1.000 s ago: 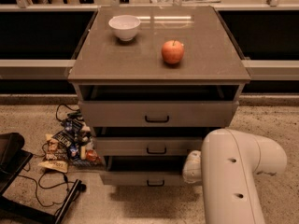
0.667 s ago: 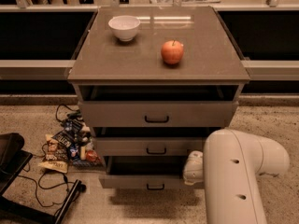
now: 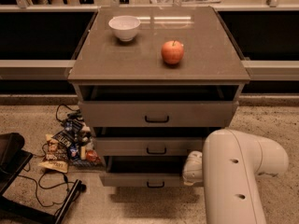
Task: Open bottom drawer
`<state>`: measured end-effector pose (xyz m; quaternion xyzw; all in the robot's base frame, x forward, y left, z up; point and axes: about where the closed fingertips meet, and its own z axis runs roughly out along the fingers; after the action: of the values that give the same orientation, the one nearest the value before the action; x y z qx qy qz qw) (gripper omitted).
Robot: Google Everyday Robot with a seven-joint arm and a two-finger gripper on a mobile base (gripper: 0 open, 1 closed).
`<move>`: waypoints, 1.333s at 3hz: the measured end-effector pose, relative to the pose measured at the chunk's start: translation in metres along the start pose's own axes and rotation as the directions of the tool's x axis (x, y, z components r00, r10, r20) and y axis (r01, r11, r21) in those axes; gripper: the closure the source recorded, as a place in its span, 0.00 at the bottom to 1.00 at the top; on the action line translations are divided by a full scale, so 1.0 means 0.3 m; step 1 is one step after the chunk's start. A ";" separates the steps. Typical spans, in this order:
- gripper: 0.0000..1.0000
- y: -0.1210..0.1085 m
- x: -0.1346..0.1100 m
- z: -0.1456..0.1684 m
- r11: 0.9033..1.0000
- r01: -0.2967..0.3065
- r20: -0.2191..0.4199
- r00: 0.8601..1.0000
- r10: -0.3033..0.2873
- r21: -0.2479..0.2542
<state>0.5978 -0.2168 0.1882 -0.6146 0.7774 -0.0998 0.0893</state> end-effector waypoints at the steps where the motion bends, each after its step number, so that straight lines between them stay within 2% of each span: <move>1: 0.00 0.005 0.000 0.004 1.000 0.000 0.000 1.000 0.000 -0.002; 2: 0.02 0.030 0.011 0.011 1.000 -0.007 -0.005 1.000 0.006 -0.017; 3: 0.24 0.152 0.062 0.035 0.996 -0.039 -0.036 0.999 0.037 -0.081; 4: 0.47 0.268 0.119 0.031 0.988 -0.085 -0.075 0.994 0.076 -0.133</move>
Offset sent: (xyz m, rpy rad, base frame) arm -0.0010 0.0002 -0.0012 0.0001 0.0019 0.0002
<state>0.5166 -0.2340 0.1574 -0.5836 0.8091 -0.0644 0.0241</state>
